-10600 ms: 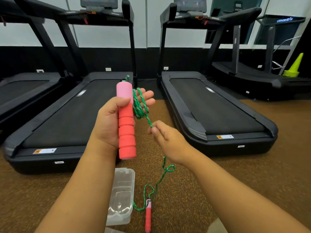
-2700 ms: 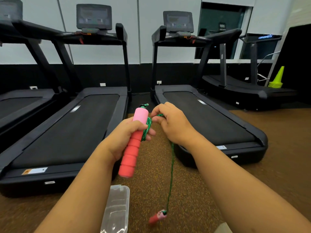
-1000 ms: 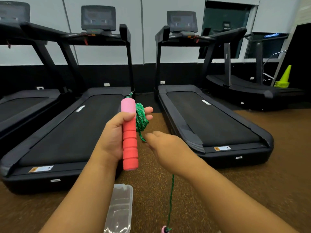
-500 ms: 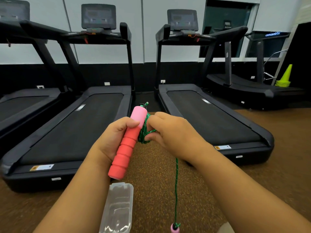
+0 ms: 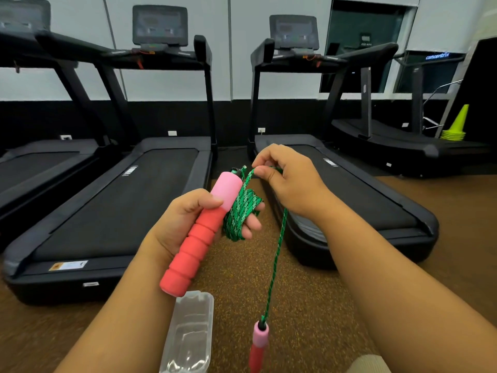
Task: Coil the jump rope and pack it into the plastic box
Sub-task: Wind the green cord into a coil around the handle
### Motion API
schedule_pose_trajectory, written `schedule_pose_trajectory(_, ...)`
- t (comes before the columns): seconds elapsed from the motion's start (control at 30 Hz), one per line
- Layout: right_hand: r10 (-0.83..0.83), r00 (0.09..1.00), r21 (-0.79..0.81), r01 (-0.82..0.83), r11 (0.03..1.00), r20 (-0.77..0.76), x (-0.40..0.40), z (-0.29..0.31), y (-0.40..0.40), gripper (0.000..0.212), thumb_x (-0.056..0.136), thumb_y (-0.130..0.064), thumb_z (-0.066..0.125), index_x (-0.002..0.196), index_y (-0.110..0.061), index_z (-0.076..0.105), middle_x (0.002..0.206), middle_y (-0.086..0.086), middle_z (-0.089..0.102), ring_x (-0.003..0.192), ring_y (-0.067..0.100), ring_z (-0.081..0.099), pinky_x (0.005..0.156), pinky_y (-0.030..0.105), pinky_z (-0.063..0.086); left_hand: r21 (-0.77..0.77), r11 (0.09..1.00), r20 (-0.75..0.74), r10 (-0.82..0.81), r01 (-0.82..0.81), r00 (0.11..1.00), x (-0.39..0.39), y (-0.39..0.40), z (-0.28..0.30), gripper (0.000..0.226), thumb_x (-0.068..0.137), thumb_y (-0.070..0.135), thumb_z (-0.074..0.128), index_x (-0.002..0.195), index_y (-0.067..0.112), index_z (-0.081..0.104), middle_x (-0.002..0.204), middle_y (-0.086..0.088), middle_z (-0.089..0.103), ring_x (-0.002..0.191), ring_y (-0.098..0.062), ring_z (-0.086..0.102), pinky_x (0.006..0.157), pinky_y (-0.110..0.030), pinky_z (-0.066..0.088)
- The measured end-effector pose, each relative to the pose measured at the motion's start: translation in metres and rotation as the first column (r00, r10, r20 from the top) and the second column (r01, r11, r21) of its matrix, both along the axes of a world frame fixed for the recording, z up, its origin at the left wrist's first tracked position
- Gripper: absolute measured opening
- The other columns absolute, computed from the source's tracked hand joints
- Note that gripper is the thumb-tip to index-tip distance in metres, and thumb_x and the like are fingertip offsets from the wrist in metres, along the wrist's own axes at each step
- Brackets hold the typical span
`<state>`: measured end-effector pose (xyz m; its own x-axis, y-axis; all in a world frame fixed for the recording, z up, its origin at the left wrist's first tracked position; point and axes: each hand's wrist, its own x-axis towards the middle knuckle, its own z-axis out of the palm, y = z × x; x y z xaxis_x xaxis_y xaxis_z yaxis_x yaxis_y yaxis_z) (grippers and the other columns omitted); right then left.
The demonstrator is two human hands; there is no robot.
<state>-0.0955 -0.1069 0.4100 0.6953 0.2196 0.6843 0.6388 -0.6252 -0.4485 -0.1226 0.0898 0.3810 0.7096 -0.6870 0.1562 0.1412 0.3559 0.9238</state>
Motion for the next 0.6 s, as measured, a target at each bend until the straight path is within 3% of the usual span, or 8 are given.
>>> schedule_pose_trajectory(0.17,0.036,0.995,0.124,-0.024,0.992,-0.095,0.000,-0.021,0.010,0.011,0.097,-0.016,0.052,0.094,-0.020,0.062,0.089,-0.004,0.063,0.083,0.010,0.056,0.070,0.019,0.042,-0.122,0.988,-0.025,-0.095,0.091,0.995,-0.001,0.000,0.005,0.049,0.066,0.023,0.066,0.100,-0.012,0.062,0.091,-0.029,0.064,0.080,-0.036,0.063,0.083,-0.039,0.053)
schedule_pose_trajectory(0.3,0.067,0.989,0.174,-0.043,0.984,-0.132,-0.001,-0.035,0.019,0.016,0.098,-0.014,0.047,0.095,-0.019,0.062,0.088,-0.004,0.064,0.080,0.008,0.056,0.068,0.021,0.045,-0.281,0.941,-0.089,-0.219,0.187,0.972,-0.004,0.001,0.008,0.046,0.077,0.015,0.057,0.112,-0.015,0.058,0.102,-0.031,0.064,0.091,-0.038,0.064,0.084,-0.037,0.055)
schedule_pose_trajectory(0.47,0.094,0.976,0.159,-0.063,0.985,-0.196,-0.004,-0.055,0.028,0.020,0.100,-0.013,0.042,0.111,-0.017,0.058,0.092,-0.004,0.062,0.079,0.010,0.054,0.069,0.024,0.044,-0.252,0.959,-0.113,0.100,-0.126,0.989,-0.001,-0.002,0.008,0.067,0.057,0.022,0.076,0.116,-0.005,0.059,0.106,-0.020,0.058,0.084,-0.027,0.058,0.060,-0.022,0.057)
schedule_pose_trajectory(0.53,0.097,0.971,0.135,-0.068,0.989,-0.218,-0.007,-0.065,0.031,0.018,0.101,-0.017,0.042,0.110,-0.018,0.057,0.081,-0.013,0.056,0.069,0.004,0.050,0.065,0.027,0.042,-0.330,0.931,-0.081,0.136,-0.155,0.987,-0.002,-0.006,0.009,0.073,0.062,0.019,0.069,0.126,-0.009,0.051,0.111,-0.025,0.062,0.090,-0.030,0.065,0.063,-0.025,0.058)
schedule_pose_trajectory(0.6,0.097,0.966,0.100,-0.075,0.992,-0.241,-0.011,-0.074,0.033,0.014,0.102,-0.023,0.042,0.101,-0.021,0.056,0.070,-0.016,0.049,0.062,0.001,0.044,0.060,0.027,0.037,-0.308,0.926,-0.005,0.229,-0.219,0.973,-0.001,-0.009,0.011,0.076,0.066,0.024,0.065,0.132,-0.007,0.046,0.119,-0.025,0.062,0.100,-0.031,0.064,0.073,-0.029,0.058)
